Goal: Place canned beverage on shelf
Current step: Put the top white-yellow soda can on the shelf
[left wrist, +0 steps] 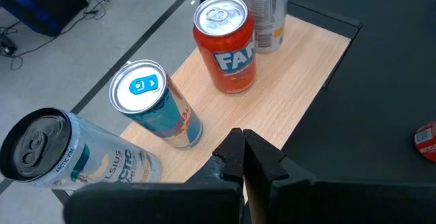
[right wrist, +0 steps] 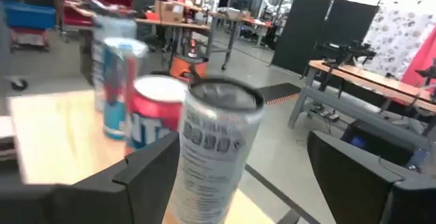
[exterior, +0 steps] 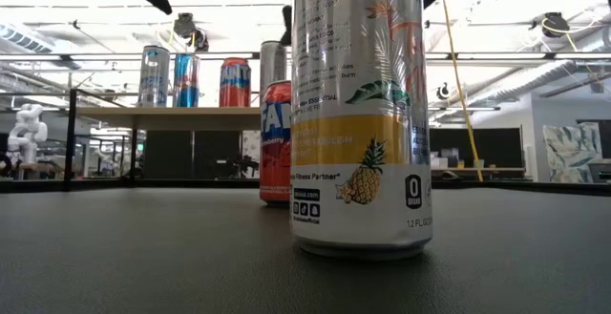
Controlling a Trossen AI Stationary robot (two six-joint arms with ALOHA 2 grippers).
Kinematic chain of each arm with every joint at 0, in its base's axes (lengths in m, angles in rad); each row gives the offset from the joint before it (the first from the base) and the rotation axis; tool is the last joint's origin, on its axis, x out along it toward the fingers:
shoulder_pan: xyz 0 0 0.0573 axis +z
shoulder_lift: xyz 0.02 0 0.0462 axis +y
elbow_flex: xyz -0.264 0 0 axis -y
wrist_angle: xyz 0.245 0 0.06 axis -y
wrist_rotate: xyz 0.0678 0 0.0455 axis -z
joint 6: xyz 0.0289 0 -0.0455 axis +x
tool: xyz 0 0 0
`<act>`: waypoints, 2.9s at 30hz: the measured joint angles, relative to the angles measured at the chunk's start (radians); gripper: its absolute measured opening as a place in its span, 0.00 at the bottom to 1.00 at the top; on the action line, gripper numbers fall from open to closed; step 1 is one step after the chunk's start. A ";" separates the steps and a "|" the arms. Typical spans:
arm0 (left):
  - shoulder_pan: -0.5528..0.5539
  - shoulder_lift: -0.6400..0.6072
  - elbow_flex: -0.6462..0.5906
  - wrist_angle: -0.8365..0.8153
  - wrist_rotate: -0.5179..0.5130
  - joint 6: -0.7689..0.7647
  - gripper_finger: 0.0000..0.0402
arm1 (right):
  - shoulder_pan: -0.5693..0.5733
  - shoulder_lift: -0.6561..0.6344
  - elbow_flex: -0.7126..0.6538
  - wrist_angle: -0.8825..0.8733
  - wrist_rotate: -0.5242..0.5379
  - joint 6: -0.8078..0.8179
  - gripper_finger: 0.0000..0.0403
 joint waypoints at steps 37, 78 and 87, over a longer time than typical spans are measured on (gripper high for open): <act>0.000 0.000 0.000 0.001 0.000 0.005 0.00 | -0.212 -0.002 0.064 -0.110 -0.656 0.068 0.75; 0.000 0.000 0.000 0.004 0.000 0.010 0.00 | -0.244 0.074 0.064 0.027 -0.711 0.109 0.75; 0.000 0.000 0.000 0.027 0.000 0.010 0.00 | -0.244 0.075 0.064 0.028 -0.703 0.113 0.75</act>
